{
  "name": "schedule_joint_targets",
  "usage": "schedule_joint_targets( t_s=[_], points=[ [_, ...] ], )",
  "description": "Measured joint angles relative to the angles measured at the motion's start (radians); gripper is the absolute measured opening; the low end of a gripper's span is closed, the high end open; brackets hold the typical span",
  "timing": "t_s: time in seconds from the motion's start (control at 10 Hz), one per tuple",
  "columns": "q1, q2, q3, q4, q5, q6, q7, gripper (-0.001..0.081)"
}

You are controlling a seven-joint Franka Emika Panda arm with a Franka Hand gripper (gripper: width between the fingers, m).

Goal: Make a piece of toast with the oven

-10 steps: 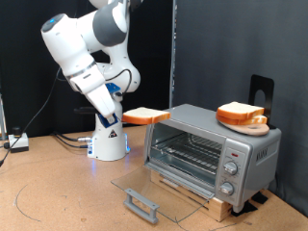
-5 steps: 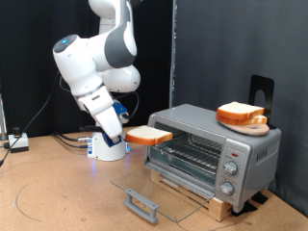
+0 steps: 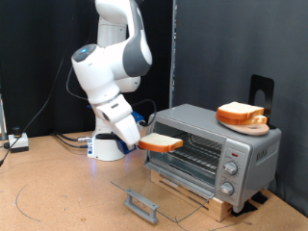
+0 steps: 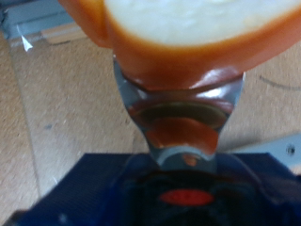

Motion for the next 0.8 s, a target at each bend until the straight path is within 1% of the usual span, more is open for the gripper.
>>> schedule_joint_targets(
  t_s=[0.4,0.5,0.8],
  points=[
    [0.067,-0.033,0.078,-0.03,0.049,0.065,0.005,0.0423],
    [0.081,-0.047,0.101,-0.04,0.05,0.097,0.012,0.0423],
    [0.117,-0.086,0.164,-0.078,0.069,0.226,0.014,0.0423]
  ],
)
